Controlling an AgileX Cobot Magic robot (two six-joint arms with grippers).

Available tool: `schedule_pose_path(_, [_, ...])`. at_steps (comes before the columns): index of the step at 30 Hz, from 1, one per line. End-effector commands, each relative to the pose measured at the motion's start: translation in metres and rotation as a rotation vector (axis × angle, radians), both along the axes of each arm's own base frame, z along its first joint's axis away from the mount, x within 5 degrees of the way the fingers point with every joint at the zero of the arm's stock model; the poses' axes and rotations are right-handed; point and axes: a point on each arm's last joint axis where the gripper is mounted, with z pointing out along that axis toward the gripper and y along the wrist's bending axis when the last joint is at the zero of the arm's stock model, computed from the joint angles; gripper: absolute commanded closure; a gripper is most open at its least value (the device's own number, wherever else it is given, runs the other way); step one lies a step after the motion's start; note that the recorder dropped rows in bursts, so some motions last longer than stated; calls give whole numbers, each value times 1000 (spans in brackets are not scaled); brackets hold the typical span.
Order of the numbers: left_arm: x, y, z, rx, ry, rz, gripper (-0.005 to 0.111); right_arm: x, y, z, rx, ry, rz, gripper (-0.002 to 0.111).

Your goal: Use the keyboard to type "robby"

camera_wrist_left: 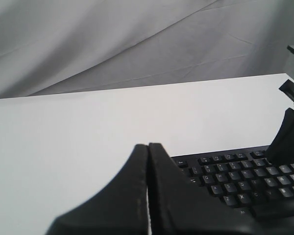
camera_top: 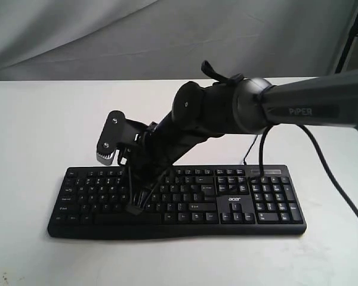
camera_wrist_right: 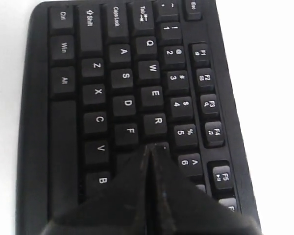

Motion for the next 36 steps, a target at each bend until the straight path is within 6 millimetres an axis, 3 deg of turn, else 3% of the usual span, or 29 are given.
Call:
schedule_pose_path(1, [0, 0, -1, 1, -5, -6, 107, 5, -4, 2, -2, -32, -12, 108])
schedule_pose_path(11, [0, 0, -1, 1, -5, -6, 107, 20, -2, -1, -9, -2, 8, 108])
schedule_pose_path(36, [0, 0, -1, 1, -5, -6, 107, 21, -2, -12, -13, 58, 12, 108])
